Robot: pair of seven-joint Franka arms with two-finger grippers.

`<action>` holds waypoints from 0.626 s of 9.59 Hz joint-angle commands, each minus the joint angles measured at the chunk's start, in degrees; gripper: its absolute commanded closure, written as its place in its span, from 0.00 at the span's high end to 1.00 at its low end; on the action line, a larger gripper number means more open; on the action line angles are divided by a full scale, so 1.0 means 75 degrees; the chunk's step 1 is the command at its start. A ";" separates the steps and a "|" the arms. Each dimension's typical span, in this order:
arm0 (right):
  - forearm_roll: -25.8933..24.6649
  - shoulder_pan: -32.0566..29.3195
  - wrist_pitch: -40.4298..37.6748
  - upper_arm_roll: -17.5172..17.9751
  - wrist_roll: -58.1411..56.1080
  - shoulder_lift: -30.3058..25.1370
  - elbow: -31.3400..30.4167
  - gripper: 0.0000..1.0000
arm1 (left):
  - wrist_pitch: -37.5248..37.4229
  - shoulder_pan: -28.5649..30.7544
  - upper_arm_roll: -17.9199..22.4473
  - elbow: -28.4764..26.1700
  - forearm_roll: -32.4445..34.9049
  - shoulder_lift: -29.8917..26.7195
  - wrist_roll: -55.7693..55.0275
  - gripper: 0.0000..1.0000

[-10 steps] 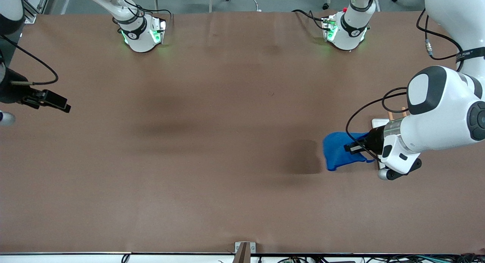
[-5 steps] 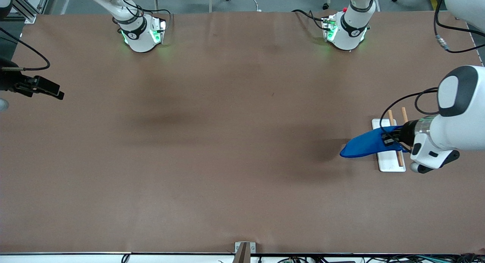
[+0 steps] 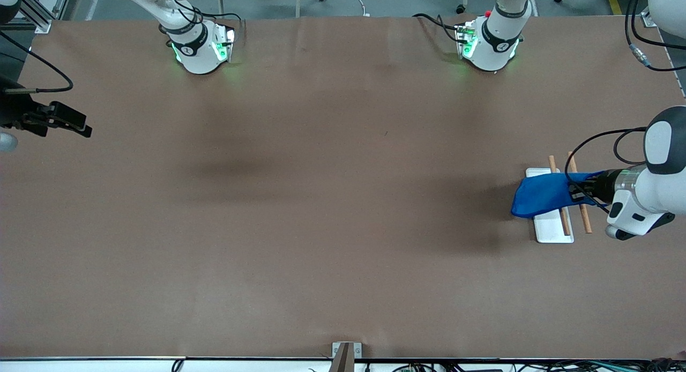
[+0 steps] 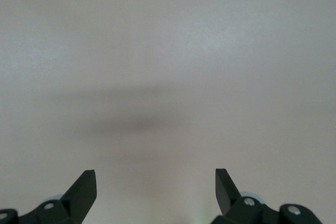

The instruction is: Right arm passes towel to left arm to hang

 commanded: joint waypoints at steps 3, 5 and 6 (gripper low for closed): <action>-0.0117 -0.0123 0.0267 0.0104 -0.0126 -0.0103 -0.0188 1.00 | 0.0275 0.0696 -0.0030 -0.0195 0.0372 0.0125 0.1136 0.00; -0.0117 -0.0134 0.0314 0.0104 -0.0126 -0.0080 -0.0188 1.00 | 0.0485 0.1000 -0.0030 -0.0195 0.0490 0.0125 0.1687 0.00; -0.0117 -0.0134 0.0326 0.0104 -0.0126 -0.0057 -0.0188 1.00 | 0.0532 0.1118 -0.0030 -0.0195 0.0502 0.0183 0.1852 0.00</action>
